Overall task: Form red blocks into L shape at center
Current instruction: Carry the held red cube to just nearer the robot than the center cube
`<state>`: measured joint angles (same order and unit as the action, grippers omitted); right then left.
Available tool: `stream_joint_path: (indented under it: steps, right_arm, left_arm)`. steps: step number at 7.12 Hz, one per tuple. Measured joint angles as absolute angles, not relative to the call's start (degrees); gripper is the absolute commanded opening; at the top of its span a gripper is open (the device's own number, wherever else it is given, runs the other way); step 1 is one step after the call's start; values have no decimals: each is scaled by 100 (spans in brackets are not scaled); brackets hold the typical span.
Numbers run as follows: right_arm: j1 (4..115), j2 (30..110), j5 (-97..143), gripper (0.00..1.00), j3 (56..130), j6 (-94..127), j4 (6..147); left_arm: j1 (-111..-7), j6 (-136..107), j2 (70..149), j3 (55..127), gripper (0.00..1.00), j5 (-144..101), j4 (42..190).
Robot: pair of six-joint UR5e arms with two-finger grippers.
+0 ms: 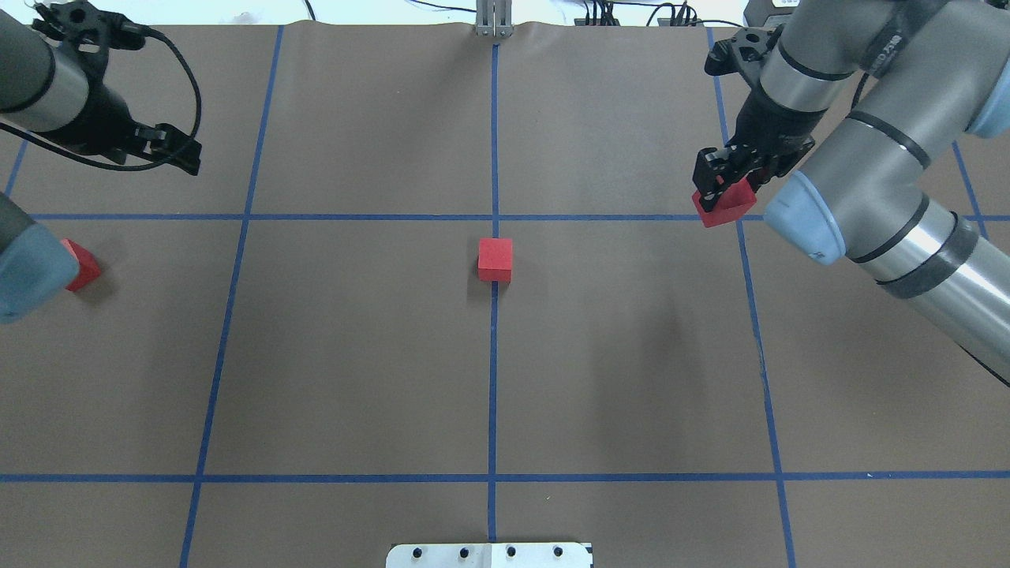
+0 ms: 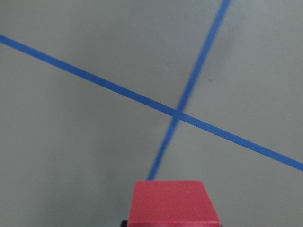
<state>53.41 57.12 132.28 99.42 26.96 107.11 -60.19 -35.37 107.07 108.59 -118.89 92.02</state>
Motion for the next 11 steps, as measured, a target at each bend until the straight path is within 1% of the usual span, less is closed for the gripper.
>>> stream_joint_path:
  steps: [2, 4, 6, 7, 11]
  right_arm:
    - [4835, 5135, 13217, 0, 9940, 3761, 10714]
    - [4359, 4646, 13087, 0, 9898, 4570, 10699]
    - [3915, 4361, 12861, 0, 9780, 5188, 10485]
    - [3714, 4205, 12704, 0, 9538, 5506, 10261]
    - [3299, 3513, 12273, 0, 7878, 6527, 9155]
  left_arm:
    - [-6921, -2091, 10337, 10465, 99, -12267, 9227]
    - [-7665, -838, 10264, 9784, 100, -12638, 9252]
    - [-7933, -370, 10258, 9442, 100, -12762, 9284]
    - [-7959, -322, 10255, 9337, 99, -12773, 9364]
    - [-7985, -305, 10248, 9179, 99, -12779, 9550]
